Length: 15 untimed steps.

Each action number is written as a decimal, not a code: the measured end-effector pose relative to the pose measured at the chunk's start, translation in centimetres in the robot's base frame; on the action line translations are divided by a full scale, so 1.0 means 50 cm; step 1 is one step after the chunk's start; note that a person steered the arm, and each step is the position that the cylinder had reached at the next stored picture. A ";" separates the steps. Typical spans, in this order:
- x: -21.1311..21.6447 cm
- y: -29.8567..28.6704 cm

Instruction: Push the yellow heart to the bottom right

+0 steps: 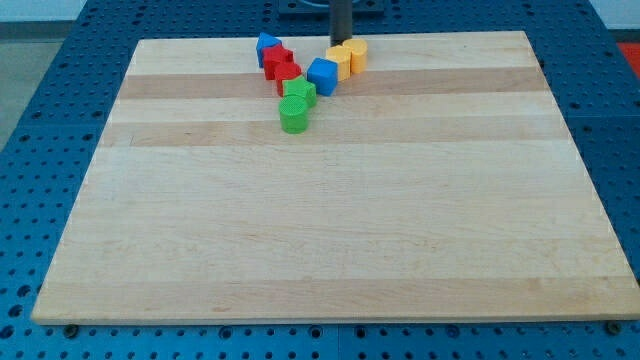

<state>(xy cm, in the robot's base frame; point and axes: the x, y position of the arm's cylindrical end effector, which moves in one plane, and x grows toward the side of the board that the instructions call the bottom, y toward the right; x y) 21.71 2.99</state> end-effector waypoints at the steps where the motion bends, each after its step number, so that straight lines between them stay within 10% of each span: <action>1: 0.045 0.046; 7: 0.385 -0.093; 12: 0.673 -0.009; 15: 0.687 0.163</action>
<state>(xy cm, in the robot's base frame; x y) 56.03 11.13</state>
